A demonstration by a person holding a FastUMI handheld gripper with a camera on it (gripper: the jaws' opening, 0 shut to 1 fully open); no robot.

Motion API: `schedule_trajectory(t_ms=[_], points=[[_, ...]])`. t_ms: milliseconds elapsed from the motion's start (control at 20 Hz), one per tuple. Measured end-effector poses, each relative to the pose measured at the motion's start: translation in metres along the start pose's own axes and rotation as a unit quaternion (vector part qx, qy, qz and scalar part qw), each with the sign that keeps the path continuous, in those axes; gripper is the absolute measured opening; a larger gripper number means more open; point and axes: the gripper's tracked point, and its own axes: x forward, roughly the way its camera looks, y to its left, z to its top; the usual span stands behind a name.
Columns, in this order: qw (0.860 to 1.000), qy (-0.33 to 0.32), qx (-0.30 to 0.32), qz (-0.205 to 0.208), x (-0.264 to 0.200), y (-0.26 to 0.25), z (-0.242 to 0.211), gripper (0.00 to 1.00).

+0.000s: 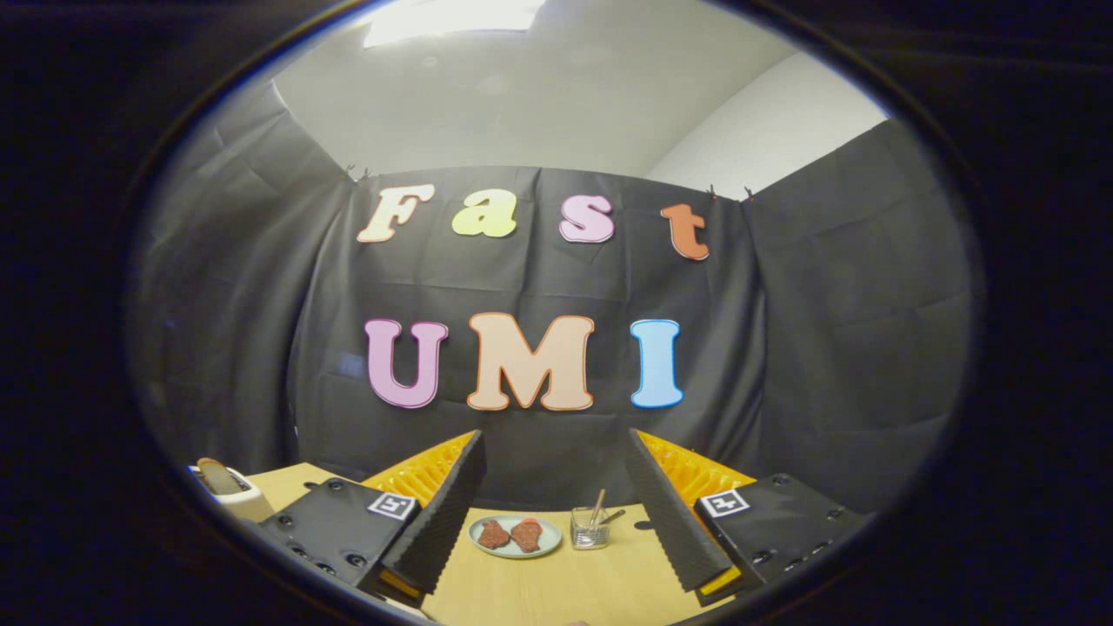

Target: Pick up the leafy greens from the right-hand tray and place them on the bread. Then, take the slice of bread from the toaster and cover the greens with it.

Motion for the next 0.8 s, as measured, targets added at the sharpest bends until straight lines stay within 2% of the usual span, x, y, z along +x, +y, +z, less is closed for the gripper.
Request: schedule_trajectory(t_ms=[150,400,600,800], points=[[1.0,0.01,-0.012,0.022,0.003,0.0,-0.007,1.0],[0.99,0.074,-0.046,0.113,0.01,0.003,-0.051,1.0],[0.97,0.13,-0.106,0.174,0.005,0.001,-0.105,1.0],[0.946,0.194,-0.12,0.23,-0.009,0.001,-0.16,0.99]])
